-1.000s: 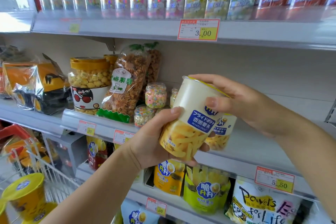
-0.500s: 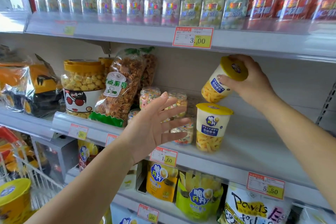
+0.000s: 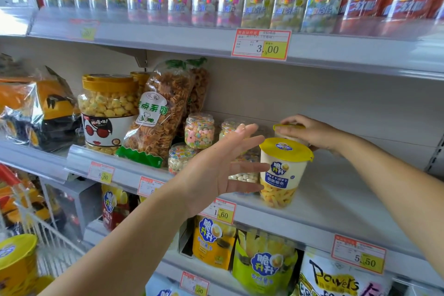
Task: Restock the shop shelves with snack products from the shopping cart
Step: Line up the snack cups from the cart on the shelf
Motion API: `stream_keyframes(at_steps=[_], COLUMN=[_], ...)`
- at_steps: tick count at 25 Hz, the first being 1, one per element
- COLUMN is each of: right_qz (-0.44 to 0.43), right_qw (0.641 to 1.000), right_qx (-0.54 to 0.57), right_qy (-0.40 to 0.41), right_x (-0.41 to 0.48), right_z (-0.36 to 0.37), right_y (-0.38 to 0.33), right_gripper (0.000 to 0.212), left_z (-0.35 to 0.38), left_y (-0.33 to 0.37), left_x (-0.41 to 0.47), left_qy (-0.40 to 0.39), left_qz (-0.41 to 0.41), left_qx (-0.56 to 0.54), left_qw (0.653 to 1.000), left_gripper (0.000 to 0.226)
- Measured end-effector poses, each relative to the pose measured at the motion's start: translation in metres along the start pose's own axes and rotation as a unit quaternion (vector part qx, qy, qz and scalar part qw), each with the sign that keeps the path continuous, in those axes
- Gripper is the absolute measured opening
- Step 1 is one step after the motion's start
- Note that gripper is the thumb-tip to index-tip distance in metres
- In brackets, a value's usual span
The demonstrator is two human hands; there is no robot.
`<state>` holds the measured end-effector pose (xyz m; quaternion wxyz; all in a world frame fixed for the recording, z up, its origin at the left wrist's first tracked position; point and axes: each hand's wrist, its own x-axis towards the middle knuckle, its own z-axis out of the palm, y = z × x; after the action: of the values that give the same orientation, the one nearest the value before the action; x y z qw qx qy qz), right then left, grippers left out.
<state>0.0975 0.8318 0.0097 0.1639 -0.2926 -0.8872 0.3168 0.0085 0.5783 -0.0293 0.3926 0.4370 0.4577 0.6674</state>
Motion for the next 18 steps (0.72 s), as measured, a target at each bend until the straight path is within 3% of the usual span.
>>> stream_keyframes(at_steps=[4,9,12,14,16,18], right_qz=[0.003,-0.027,-0.124,-0.236,-0.349,-0.421], right_qw=[0.999,0.999,0.981,0.952,0.924,0.905], right_qx=[0.037,-0.017,-0.116,-0.114,-0.059,0.002], right_qy=[-0.016,-0.006,0.1,0.158,0.148,0.062], right_x=[-0.007,-0.018,-0.035,-0.06,-0.091,-0.111], right_z=[0.0,-0.003,-0.01,0.004,0.041,0.101], right_y=[0.0,-0.009,-0.037,-0.07,-0.102,-0.126], right_gripper=[0.039,0.038,0.04,0.03,0.022,0.023], left_z=[-0.002,-0.006,-0.024,-0.047,-0.076,-0.107], left_y=[-0.006,-0.007,-0.002,0.004,0.009,0.01], left_x=[0.006,0.005,-0.014,-0.04,-0.078,-0.127], left_qy=[-0.012,0.002,0.025,0.055,0.104,0.181], left_qz=[-0.009,-0.01,-0.006,-0.008,-0.015,-0.03], left_qx=[-0.001,-0.008,0.014,0.045,0.08,0.125], left_qw=[1.0,1.0,1.0,0.997,0.991,0.975], left_gripper=[0.058,0.059,0.057,0.058,0.054,0.044])
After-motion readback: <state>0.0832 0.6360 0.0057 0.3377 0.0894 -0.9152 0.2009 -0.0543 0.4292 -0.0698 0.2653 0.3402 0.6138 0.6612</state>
